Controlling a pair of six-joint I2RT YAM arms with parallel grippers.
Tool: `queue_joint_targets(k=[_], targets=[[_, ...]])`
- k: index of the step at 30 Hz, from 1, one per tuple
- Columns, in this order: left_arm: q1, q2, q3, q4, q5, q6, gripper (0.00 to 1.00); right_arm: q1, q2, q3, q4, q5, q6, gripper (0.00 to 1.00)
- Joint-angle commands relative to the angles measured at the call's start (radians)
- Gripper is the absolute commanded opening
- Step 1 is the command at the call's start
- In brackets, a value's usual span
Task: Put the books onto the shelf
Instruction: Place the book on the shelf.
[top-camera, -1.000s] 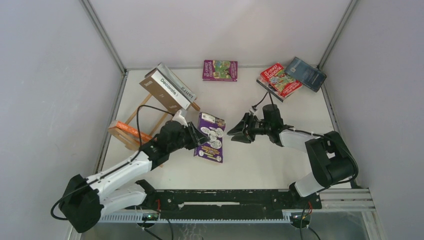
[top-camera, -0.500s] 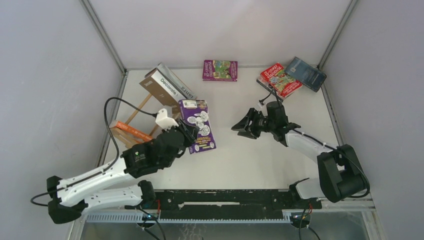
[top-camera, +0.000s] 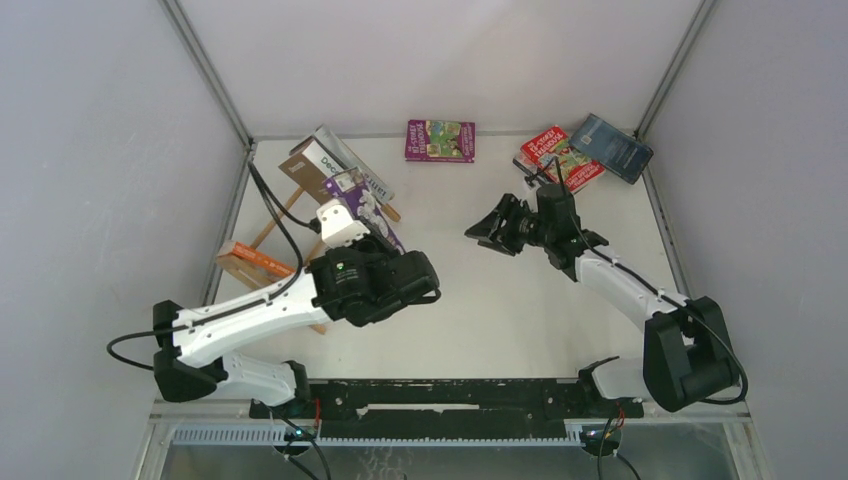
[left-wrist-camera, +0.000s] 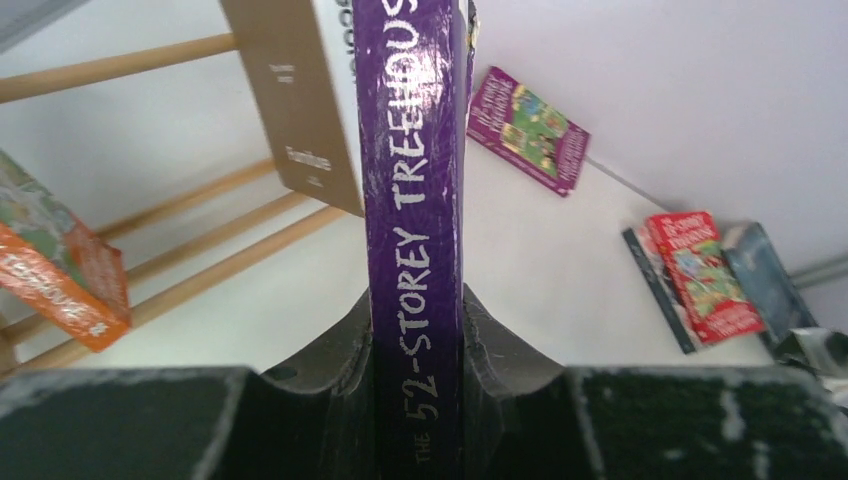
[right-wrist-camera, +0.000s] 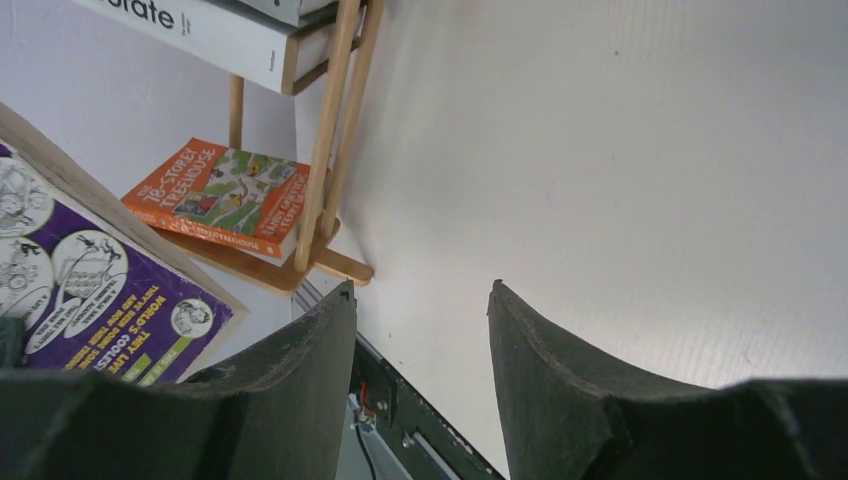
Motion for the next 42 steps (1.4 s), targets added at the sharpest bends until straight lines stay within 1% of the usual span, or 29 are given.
queue_joint_targets(k=[1, 5, 14, 22, 26, 30, 34, 42], targets=[[0.066, -0.025, 0.002, -0.176, -0.104, -0.221, 0.00, 0.002, 0.033, 0.081, 0.032, 0.031, -0.004, 0.58], [0.136, -0.080, -0.086, -0.175, -0.077, -0.263, 0.00, 0.016, 0.070, 0.121, 0.031, 0.039, 0.000, 0.58], [0.274, -0.146, -0.171, -0.174, -0.057, -0.213, 0.00, 0.070, 0.172, 0.203, 0.073, 0.059, 0.004, 0.58], [0.374, -0.125, -0.238, -0.168, -0.015, -0.237, 0.00, 0.101, 0.270, 0.307, 0.079, 0.063, 0.013, 0.58], [0.416, -0.110, -0.277, -0.158, -0.009, -0.265, 0.00, 0.113, 0.315, 0.351, 0.077, 0.058, 0.012, 0.58], [0.457, -0.082, -0.295, -0.143, -0.018, -0.262, 0.00, 0.118, 0.355, 0.387, 0.079, 0.054, 0.011, 0.58], [0.485, -0.056, -0.303, -0.129, -0.045, -0.249, 0.00, 0.121, 0.389, 0.413, 0.088, 0.046, 0.015, 0.58], [0.522, -0.033, -0.344, -0.045, -0.085, -0.179, 0.00, 0.126, 0.448, 0.445, 0.118, 0.036, 0.031, 0.58]])
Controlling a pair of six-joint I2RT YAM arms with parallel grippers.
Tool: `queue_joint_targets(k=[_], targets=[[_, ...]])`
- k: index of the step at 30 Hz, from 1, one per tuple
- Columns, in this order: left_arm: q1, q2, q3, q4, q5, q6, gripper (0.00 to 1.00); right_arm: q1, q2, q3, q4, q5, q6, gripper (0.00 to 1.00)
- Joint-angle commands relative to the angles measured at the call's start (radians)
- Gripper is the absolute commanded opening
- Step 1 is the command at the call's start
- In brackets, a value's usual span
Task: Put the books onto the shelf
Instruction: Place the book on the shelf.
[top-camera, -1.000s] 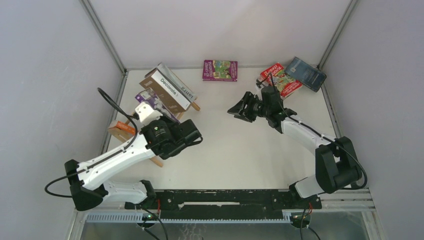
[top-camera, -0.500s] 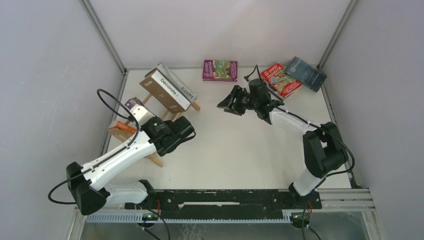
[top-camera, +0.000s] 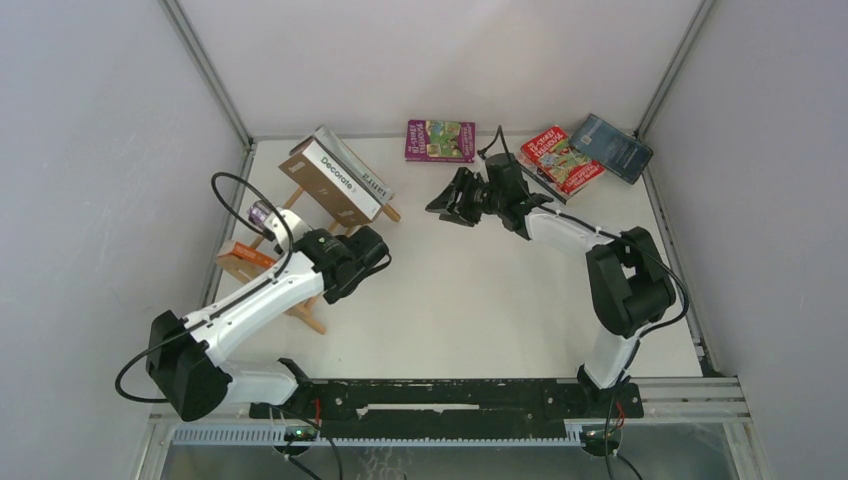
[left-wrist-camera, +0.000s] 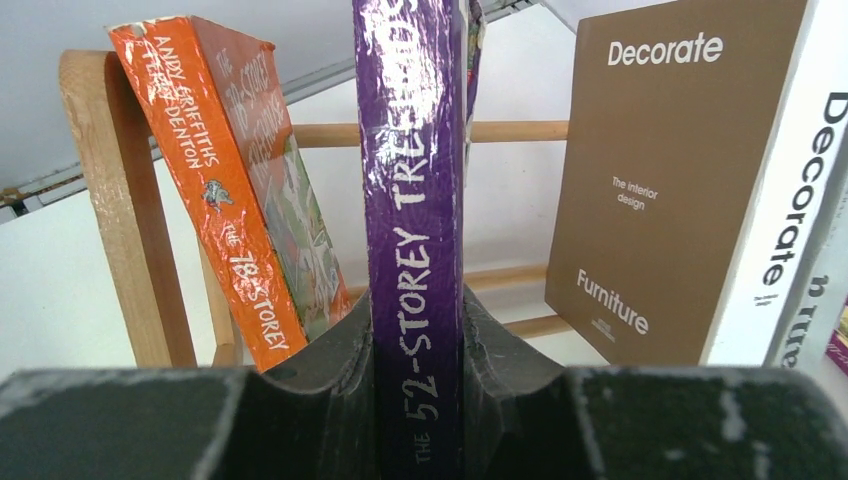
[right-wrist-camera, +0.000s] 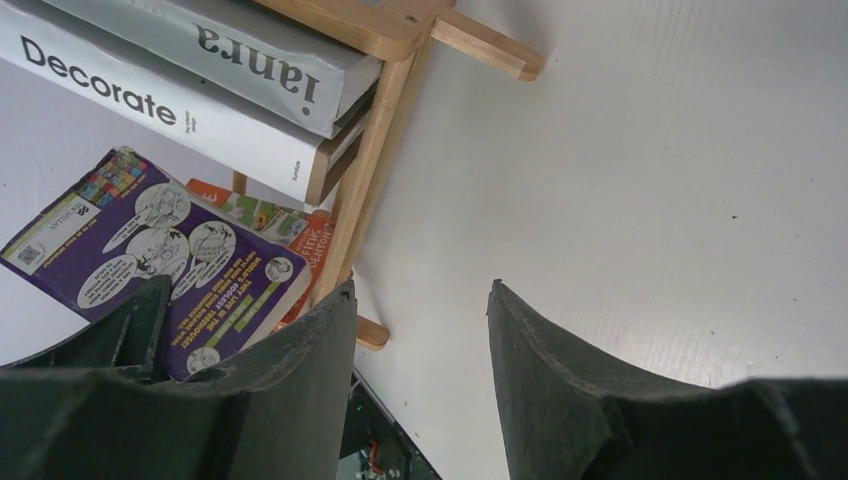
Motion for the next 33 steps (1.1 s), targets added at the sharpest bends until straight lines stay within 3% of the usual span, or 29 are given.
queue_joint_targets(k=[1, 21, 33], targets=[[0.024, 0.004, -0.032, 0.064, -0.122, 0.044, 0.00, 0.008, 0.023, 0.050, 0.068, -0.011, 0.016, 0.58], [0.089, 0.148, -0.097, 0.141, -0.144, 0.028, 0.00, -0.003, 0.099, 0.053, 0.124, -0.036, 0.027, 0.58], [0.121, 0.114, -0.204, 0.360, -0.148, 0.156, 0.00, 0.003, 0.147, 0.077, 0.135, -0.048, 0.029, 0.58]])
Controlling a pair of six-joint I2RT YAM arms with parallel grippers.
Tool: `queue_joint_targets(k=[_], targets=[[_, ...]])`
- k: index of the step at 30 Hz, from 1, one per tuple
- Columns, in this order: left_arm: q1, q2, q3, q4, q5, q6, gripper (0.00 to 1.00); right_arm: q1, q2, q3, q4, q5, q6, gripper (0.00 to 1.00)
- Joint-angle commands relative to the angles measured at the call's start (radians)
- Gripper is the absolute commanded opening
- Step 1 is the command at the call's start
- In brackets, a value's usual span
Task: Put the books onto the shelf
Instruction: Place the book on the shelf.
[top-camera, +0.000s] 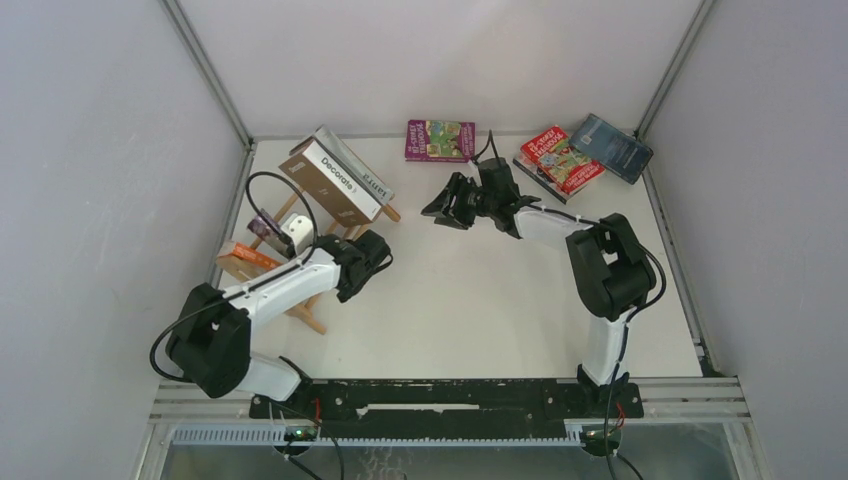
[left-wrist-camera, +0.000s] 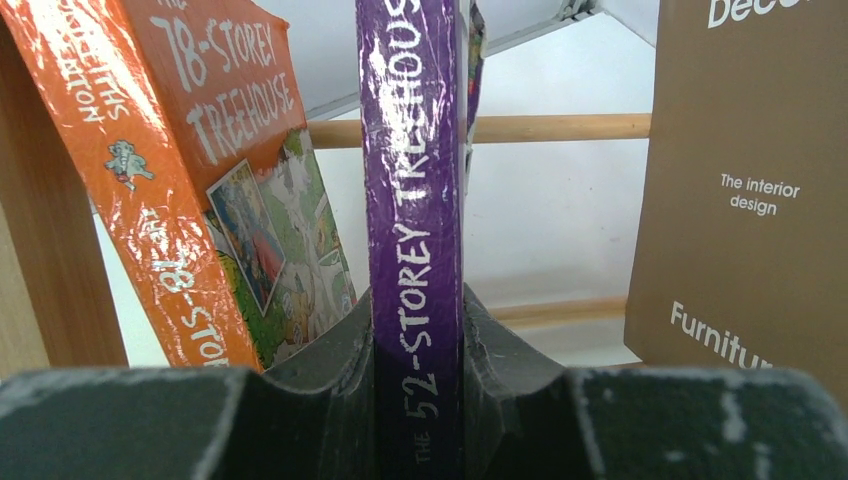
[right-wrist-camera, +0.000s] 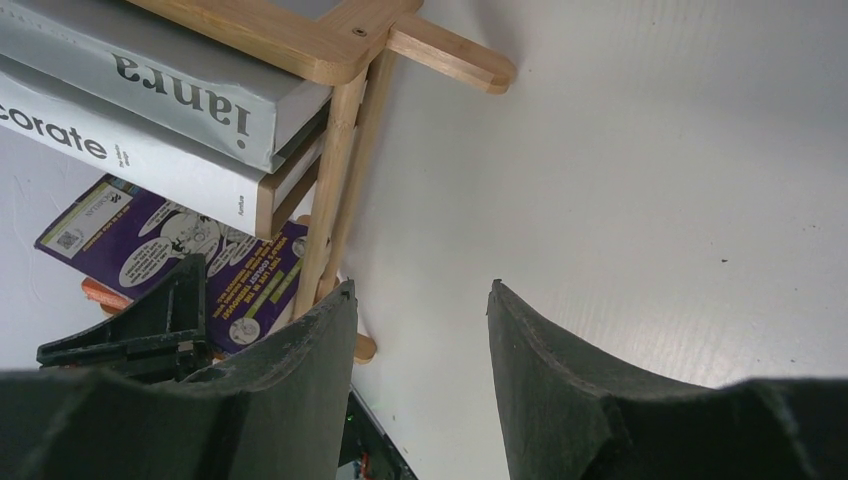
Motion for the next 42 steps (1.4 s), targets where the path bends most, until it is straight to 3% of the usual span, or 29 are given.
queue_joint_targets(k=[1, 5, 11, 19, 26, 34, 42], targets=[[0.016, -0.045, -0.056, 0.133, -0.062, 0.090, 0.00, 0.003, 0.007, 0.049, 0.046, -0.014, 0.005, 0.58], [0.026, -0.060, -0.088, 0.185, -0.038, 0.119, 0.00, 0.003, 0.011, 0.059, 0.041, -0.014, 0.002, 0.58], [0.028, -0.057, -0.085, 0.132, -0.013, 0.063, 0.01, 0.003, 0.013, 0.059, 0.033, -0.017, -0.003, 0.58], [0.026, 0.045, 0.041, -0.191, 0.016, -0.200, 0.41, 0.005, 0.002, 0.066, 0.023, -0.020, -0.008, 0.58], [0.012, 0.010, 0.051, -0.229, 0.038, -0.221, 0.58, 0.007, -0.009, 0.075, 0.011, -0.021, -0.008, 0.58], [-0.008, -0.054, 0.070, -0.232, 0.041, -0.179, 0.61, 0.017, -0.033, 0.077, -0.006, -0.014, -0.008, 0.58], [-0.044, -0.103, 0.092, -0.250, 0.044, -0.155, 0.48, 0.031, -0.072, 0.075, -0.043, 0.001, -0.017, 0.58]])
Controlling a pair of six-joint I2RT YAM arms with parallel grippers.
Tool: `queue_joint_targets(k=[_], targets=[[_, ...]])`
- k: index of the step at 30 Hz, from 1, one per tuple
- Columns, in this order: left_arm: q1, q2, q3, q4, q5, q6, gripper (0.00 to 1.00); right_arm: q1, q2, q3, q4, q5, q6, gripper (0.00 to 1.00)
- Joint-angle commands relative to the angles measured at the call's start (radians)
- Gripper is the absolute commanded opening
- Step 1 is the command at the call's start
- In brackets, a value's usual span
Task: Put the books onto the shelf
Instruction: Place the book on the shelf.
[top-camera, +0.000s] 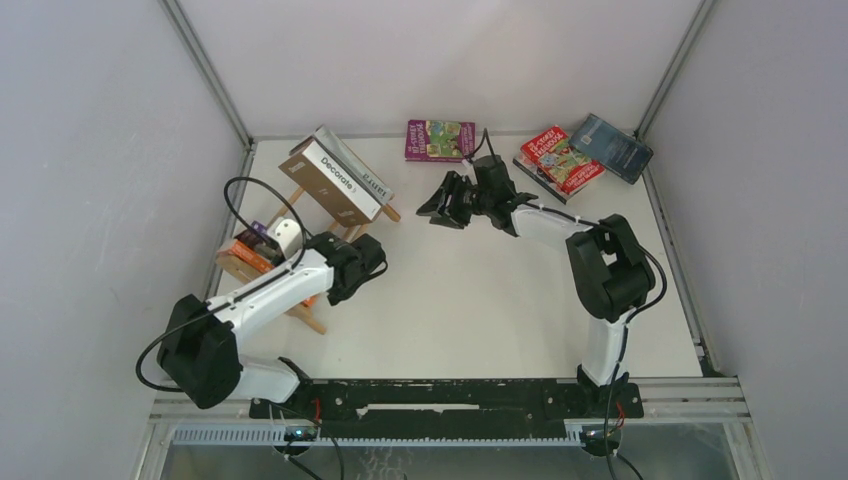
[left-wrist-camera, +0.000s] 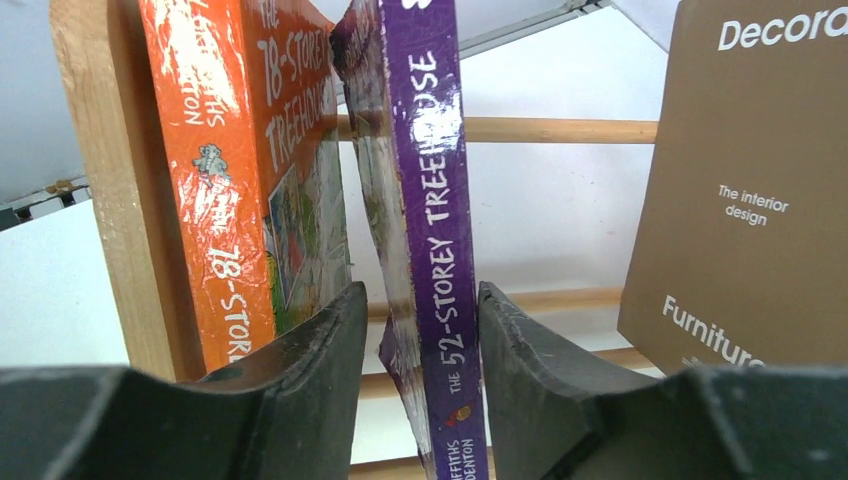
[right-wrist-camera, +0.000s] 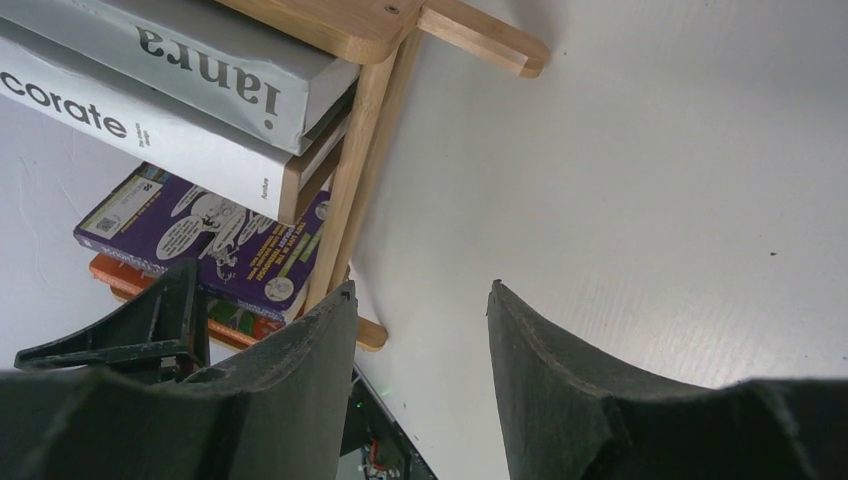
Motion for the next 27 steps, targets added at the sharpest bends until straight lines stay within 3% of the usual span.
queue_joint_targets(k=[1, 17, 20, 27], targets=[[-0.020, -0.048, 0.054, -0.035, -0.012, 0.020, 0.48, 0.012, -0.079, 0.033, -0.004, 0.014, -0.016, 0.58], [-0.055, -0.133, 0.054, -0.082, -0.015, 0.007, 0.45, 0.056, -0.131, 0.007, -0.011, 0.054, -0.032, 0.57], [-0.055, -0.144, 0.049, -0.081, -0.014, 0.012, 0.45, 0.071, -0.125, 0.019, -0.008, 0.056, -0.035, 0.50], [-0.055, -0.157, 0.027, -0.080, -0.004, 0.008, 0.45, 0.143, -0.048, 0.115, -0.051, 0.050, -0.064, 0.22]])
